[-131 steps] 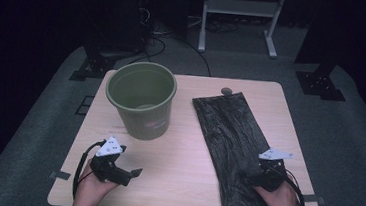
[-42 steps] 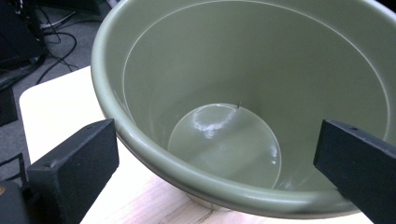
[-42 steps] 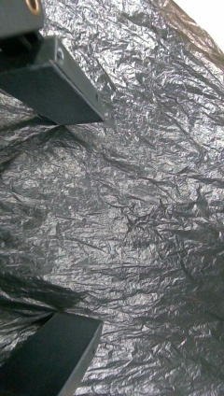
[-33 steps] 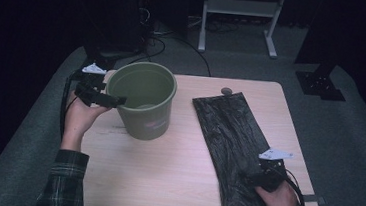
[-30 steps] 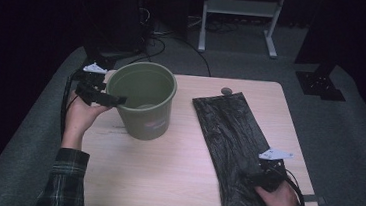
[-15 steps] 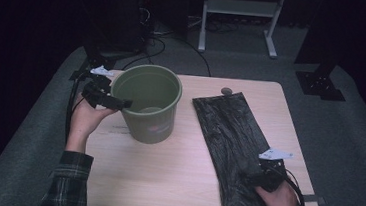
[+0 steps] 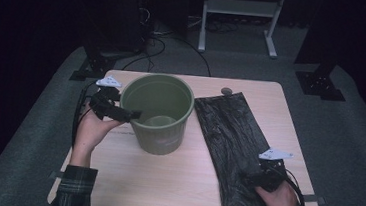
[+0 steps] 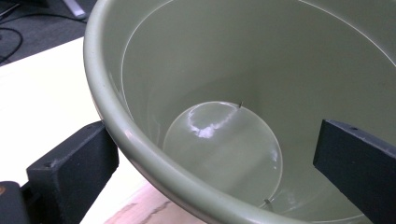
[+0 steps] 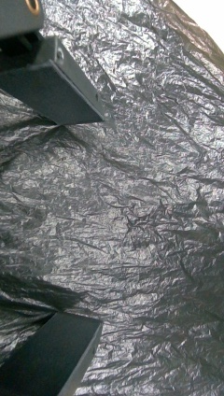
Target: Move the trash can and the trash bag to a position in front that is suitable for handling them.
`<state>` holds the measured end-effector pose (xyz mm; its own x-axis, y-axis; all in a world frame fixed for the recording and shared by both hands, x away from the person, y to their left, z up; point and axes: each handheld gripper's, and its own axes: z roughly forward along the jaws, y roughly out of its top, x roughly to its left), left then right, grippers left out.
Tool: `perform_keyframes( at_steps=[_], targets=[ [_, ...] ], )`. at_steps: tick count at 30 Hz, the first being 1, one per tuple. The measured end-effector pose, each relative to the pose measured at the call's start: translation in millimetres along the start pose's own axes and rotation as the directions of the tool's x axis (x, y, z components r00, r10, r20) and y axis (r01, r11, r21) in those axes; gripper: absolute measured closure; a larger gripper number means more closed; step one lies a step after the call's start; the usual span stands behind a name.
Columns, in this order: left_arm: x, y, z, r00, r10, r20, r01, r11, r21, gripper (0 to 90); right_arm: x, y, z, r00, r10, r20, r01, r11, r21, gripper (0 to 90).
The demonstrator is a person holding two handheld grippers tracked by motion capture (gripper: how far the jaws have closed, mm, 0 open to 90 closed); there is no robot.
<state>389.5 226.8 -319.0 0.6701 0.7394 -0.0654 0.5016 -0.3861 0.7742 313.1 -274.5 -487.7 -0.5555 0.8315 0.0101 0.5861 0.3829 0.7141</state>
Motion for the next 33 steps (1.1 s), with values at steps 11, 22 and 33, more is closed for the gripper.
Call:
perform_keyframes(
  at_steps=[11, 22, 33],
  targets=[
    [-31.4, -6.6, 0.0, 0.9969, 0.033, 0.072, -0.032, 0.9993, -0.019, 0.0, -0.1, 0.0, -0.1, 1.0, -0.001, 0.0, 0.001, 1.0, 0.0, 1.8],
    [-57.6, -14.9, -4.6, 0.9935, 0.044, 0.105, -0.041, 0.9987, -0.03, 0.0, 0.0, 0.0, -0.1, 1.0, -0.001, -0.001, 0.001, 1.0, 0.0, 1.8],
    [-72.1, -20.4, -6.1, 0.9895, 0.057, 0.133, -0.052, 0.9978, -0.04, 0.0, 0.1, 0.0, -0.1, 1.0, -0.001, -0.001, 0.001, 1.0, 0.001, 1.8]
  ],
)
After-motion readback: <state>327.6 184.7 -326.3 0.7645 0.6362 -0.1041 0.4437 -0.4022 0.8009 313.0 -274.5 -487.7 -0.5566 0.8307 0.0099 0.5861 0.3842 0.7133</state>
